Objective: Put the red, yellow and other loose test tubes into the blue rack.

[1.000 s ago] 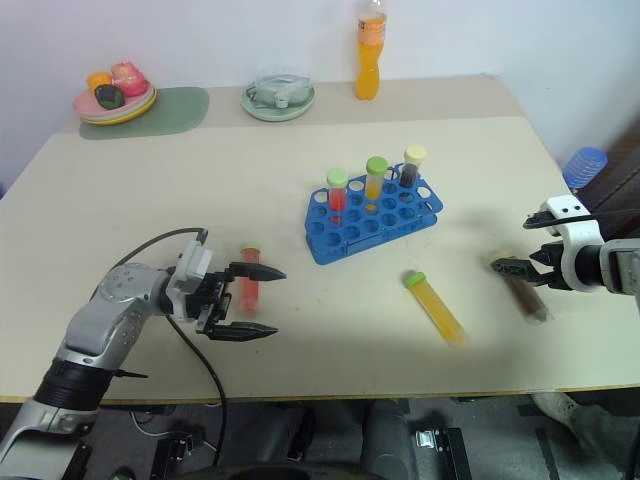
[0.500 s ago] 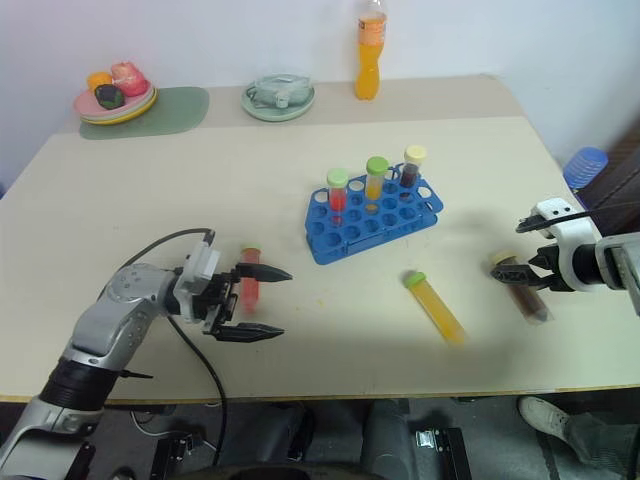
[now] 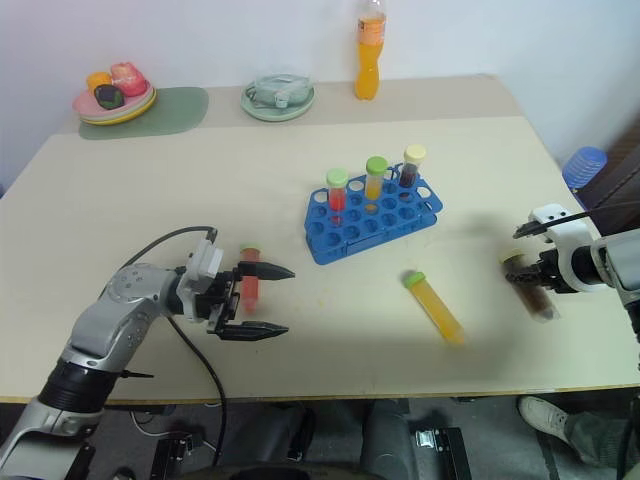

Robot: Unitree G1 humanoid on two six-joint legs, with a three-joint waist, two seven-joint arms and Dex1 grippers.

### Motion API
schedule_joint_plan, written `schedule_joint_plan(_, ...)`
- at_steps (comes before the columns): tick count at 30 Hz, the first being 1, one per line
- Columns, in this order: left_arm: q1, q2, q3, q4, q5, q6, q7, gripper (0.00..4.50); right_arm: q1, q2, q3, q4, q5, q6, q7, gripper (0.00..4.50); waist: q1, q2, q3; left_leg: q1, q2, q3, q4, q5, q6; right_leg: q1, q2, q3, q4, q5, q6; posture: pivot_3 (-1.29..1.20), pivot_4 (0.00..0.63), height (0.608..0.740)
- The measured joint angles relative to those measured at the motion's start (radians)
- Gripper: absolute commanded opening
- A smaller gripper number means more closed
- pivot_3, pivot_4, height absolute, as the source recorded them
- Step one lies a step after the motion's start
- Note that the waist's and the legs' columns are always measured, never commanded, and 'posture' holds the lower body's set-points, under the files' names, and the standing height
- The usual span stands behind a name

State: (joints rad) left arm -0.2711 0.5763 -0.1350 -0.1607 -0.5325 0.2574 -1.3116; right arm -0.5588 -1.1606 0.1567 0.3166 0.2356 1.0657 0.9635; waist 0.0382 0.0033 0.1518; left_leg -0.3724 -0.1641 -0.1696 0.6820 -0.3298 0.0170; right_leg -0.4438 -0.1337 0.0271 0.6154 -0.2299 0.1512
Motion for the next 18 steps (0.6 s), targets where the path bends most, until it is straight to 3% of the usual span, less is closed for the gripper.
schedule_joint_plan(1, 0.001, 0.000, 0.000, 0.000, 0.000, 0.001, 0.002, 4.50, -0.001, 0.003, 0.001, 0.000, -0.004, -0.002, 0.003, 0.75, 0.000, 0.000, 0.000, 0.000, 0.000, 0.000, 0.000, 0.000, 0.000, 0.000, 0.000, 0.000, 0.000, 0.000, 0.000, 0.00, 0.150, 0.740)
schedule_joint_plan(12, 0.013, 0.002, 0.002, -0.011, -0.001, 0.004, 0.027, 4.50, 0.042, 0.002, 0.006, -0.062, -0.075, -0.123, 0.026, 0.75, -0.003, 0.000, 0.000, 0.000, 0.000, 0.000, 0.000, 0.000, 0.000, 0.000, 0.000, 0.000, 0.000, 0.000, 0.000, 0.00, 0.150, 0.740)
schedule_joint_plan(18, 0.011, 0.000, 0.002, -0.010, -0.001, 0.001, 0.034, 4.50, 0.092, 0.021, -0.073, -0.169, -0.037, -0.249, 0.045, 0.75, -0.001, 0.000, 0.000, 0.000, 0.000, 0.001, 0.000, 0.000, 0.000, -0.001, 0.000, 0.000, 0.000, 0.000, 0.000, 0.00, 0.150, 0.740)
